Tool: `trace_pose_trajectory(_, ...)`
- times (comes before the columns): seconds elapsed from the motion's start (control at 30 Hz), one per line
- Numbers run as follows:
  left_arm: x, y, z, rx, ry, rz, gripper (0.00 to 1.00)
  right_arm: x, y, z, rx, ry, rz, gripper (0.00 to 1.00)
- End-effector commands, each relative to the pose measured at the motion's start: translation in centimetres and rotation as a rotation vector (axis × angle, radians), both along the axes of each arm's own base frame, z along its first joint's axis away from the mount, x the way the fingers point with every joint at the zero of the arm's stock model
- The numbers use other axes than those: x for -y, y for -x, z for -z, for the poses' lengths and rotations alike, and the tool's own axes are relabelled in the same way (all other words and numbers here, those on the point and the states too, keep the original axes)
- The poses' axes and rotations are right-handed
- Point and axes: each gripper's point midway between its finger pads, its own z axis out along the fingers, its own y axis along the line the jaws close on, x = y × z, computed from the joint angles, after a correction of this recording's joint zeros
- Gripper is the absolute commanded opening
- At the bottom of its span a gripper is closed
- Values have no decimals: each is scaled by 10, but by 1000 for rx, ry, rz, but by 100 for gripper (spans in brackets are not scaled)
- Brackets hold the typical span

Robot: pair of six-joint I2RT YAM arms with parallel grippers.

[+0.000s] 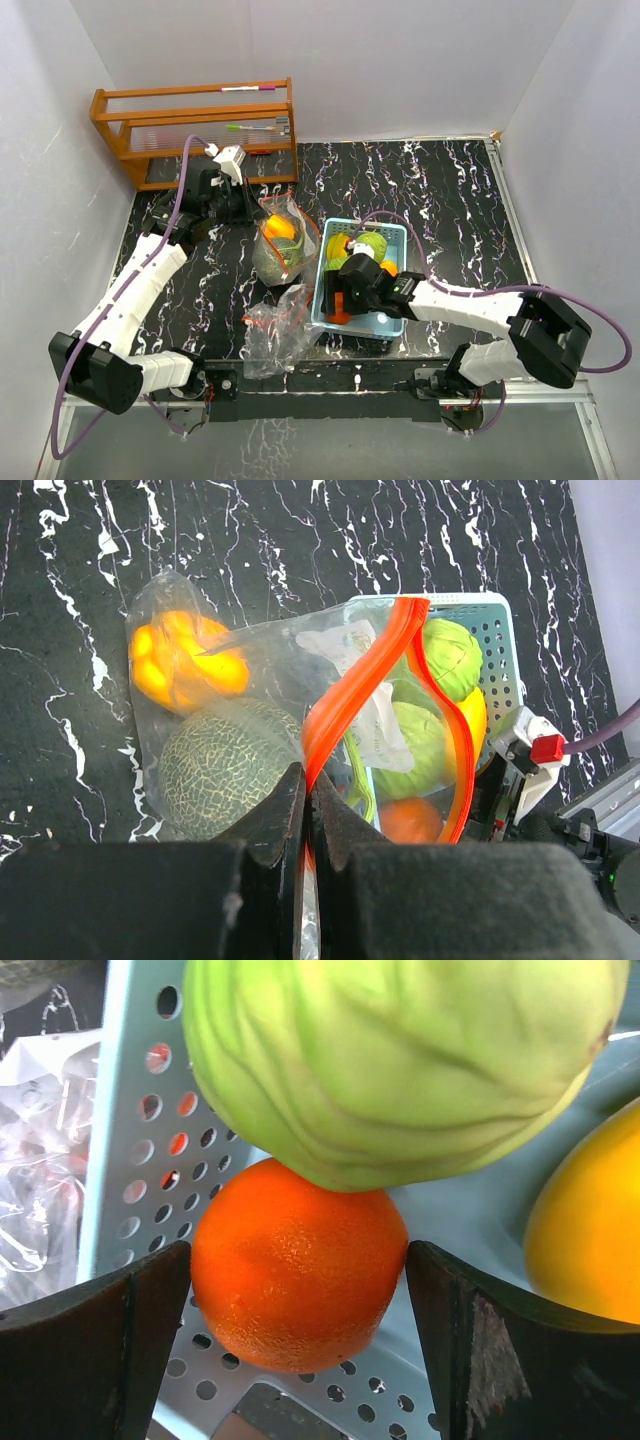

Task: Place the food in the zip-top bag and seal the zipper
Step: Pick up the fake vegetable from the bin, then place the fake vegetable in the zipper food storage bag.

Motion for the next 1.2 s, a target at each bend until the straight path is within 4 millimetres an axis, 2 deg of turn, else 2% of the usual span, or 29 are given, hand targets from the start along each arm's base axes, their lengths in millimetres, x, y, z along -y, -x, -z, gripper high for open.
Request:
trace_pose_trajectory(0.0, 4, 4, -16, 44, 46, 19, 0, -5, -11, -3, 46, -31, 41, 89)
trace_pose_trajectory(0.1, 6, 4, -17, 43, 53, 22, 0, -1, -13, 5, 44, -3, 51, 77)
trace_pose_trajectory(0.2, 5, 3, -17, 43, 49, 19, 0, -1, -14, 3, 47, 10, 54, 59)
trace_pose_trajectory(0.27, 5, 4, -17, 43, 46, 18, 0, -2, -16, -8, 58, 5, 51, 46)
trace_pose_trajectory(0.33, 5, 4, -17, 43, 47, 18, 0, -2, -18, -24, 79, -3, 49, 39)
trace_pose_trajectory(0.4, 5, 4, -17, 44, 47, 18, 0, -2, -20, -49, 110, -25, 44, 38)
trace_pose_trajectory(0.6, 5, 4, -15, 41, 44, 19, 0, -3, -22, -159, 288, -188, -11, 37)
trace_pose_trajectory(0.67, 5, 3, -13, 36, 42, 19, 0, -7, -21, -197, 359, -259, -50, 37)
trace_pose_trajectory(0.77, 5, 3, -10, 32, 44, 21, 0, -20, -22, -242, 462, -343, -121, 37)
trace_pose_trajectory(0.87, 9, 4, -10, 26, 57, 33, 0, -38, -36, -268, 543, -368, -154, 38)
trace_pose_trajectory(1.0, 9, 4, -10, 24, 63, 33, 0, -68, -60, -284, 616, -371, -182, 42)
trace_pose_trajectory(1.1, 10, 4, -11, 25, 68, 36, 0, -88, -77, -285, 635, -351, -197, 43)
trace_pose_trajectory(1.17, 10, 4, -13, 30, 69, 37, 0, -95, -90, -279, 641, -312, -181, 43)
